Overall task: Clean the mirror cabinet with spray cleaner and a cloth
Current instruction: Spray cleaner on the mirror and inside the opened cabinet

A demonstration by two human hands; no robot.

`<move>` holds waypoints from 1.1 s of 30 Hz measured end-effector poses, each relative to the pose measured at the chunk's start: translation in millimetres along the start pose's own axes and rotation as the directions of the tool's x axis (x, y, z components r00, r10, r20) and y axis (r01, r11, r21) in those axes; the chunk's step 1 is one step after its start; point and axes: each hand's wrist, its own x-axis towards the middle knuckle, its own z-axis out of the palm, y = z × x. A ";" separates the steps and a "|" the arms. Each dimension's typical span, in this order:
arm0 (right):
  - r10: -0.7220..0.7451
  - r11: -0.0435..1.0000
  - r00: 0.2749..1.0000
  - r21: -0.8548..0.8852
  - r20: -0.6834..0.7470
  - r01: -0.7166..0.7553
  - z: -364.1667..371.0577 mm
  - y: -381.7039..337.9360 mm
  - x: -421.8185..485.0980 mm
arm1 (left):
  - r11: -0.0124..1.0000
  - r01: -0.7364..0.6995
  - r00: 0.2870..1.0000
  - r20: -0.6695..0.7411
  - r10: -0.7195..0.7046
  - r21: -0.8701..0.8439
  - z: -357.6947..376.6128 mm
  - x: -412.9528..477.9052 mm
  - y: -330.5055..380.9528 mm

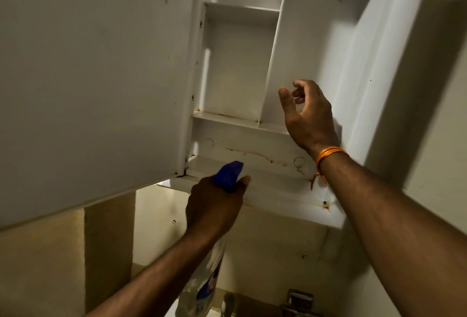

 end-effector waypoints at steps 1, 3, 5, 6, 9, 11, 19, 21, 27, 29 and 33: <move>-0.001 1.000 1.000 -0.005 -0.004 0.001 0.4 0.1 -0.1 | 1.000 0.013 1.000 -0.024 -0.013 -0.022 -5.6 0.5 -2.6; -0.004 1.000 1.000 -0.016 -0.003 0.003 0.8 -0.2 -0.2 | 0.996 0.019 0.997 -0.068 -0.025 -0.087 -15.9 1.3 -8.4; -0.010 0.999 1.000 -0.030 0.002 0.010 1.3 -1.3 -0.9 | 0.993 0.003 0.995 -0.103 -0.015 -0.116 -25.4 3.2 -13.9; -0.015 0.999 1.000 -0.040 0.002 0.015 1.3 -1.6 -1.3 | 0.994 -0.006 0.993 -0.119 -0.007 -0.110 -29.7 4.6 -16.4; -0.029 0.996 1.000 -0.080 0.001 0.029 1.4 -2.0 -2.7 | 0.992 -0.034 0.980 -0.200 0.009 -0.119 -42.8 8.5 -23.6; -0.038 0.991 0.999 -0.124 0.010 0.039 2.1 -1.7 -4.1 | 0.985 -0.046 0.968 -0.252 0.003 -0.166 -49.7 8.5 -26.4; -0.002 0.972 0.999 -0.235 0.040 0.012 2.7 -3.1 -2.9 | 0.987 0.036 0.968 -0.241 -0.073 -0.155 -53.1 -4.2 -44.3; -0.006 0.971 0.999 -0.239 0.040 0.015 3.1 -3.4 -3.9 | 0.984 0.079 0.970 -0.215 -0.112 -0.157 -49.4 -13.0 -50.5; -0.015 0.969 0.999 -0.244 0.048 0.026 3.0 -3.6 -3.5 | 0.959 0.184 0.968 -0.132 -0.216 -0.218 -30.9 -25.3 -65.9; -0.016 0.969 0.999 -0.244 0.046 0.026 3.1 -3.1 -3.9 | 0.957 0.224 0.961 -0.120 -0.248 -0.184 -24.5 -27.3 -69.0; -0.017 0.968 0.999 -0.251 0.042 0.027 3.8 -3.0 -4.6 | 0.960 0.249 0.961 -0.092 -0.261 -0.129 -11.7 -38.9 -71.0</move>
